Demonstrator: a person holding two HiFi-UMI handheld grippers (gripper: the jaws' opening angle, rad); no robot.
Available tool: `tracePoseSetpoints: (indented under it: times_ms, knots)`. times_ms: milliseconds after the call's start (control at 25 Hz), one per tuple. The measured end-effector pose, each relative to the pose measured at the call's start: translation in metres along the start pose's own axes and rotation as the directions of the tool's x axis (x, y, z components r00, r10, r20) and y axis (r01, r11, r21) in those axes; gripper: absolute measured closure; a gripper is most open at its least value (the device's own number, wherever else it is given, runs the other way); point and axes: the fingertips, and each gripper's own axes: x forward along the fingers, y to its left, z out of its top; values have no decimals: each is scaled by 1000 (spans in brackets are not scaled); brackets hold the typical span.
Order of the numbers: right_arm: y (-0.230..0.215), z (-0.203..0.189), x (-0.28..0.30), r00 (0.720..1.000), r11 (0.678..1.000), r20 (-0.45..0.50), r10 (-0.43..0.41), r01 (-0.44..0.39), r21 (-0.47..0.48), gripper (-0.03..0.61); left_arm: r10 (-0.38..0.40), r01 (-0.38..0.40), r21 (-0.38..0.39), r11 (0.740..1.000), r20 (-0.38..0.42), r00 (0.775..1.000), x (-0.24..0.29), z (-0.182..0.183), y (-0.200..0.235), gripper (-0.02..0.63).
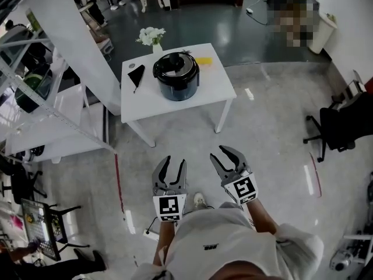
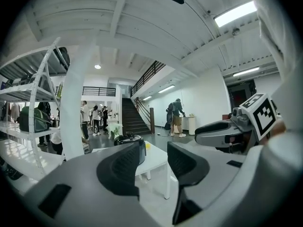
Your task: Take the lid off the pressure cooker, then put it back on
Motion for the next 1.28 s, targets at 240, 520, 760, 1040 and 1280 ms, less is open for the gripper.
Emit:
tracePoseSetpoints:
  times_ms: [240, 520, 760, 1040, 1280]
  knots:
    - [-9, 10, 27, 999, 999, -1, -41, 41, -9, 436, -32, 32, 10, 999, 16, 999, 25, 4, 21, 416]
    - [-20, 12, 48, 999, 998, -2, -52, 52, -18, 436, -47, 47, 4, 999, 18, 999, 49, 2, 32, 416]
    - [-34, 14, 72, 999, 999, -8, -45, 45, -18, 436, -47, 47, 0, 999, 14, 999, 73, 2, 44, 416]
    - [-62, 11, 111, 1000, 1000, 4, -16, 16, -20, 436, -27, 27, -1, 1000, -11, 1000, 114, -3, 57, 416]
    - [-99, 16, 153, 999, 1000, -23, 26, -25, 17, 436, -3, 3, -1, 1000, -32, 999, 167, 4, 71, 416]
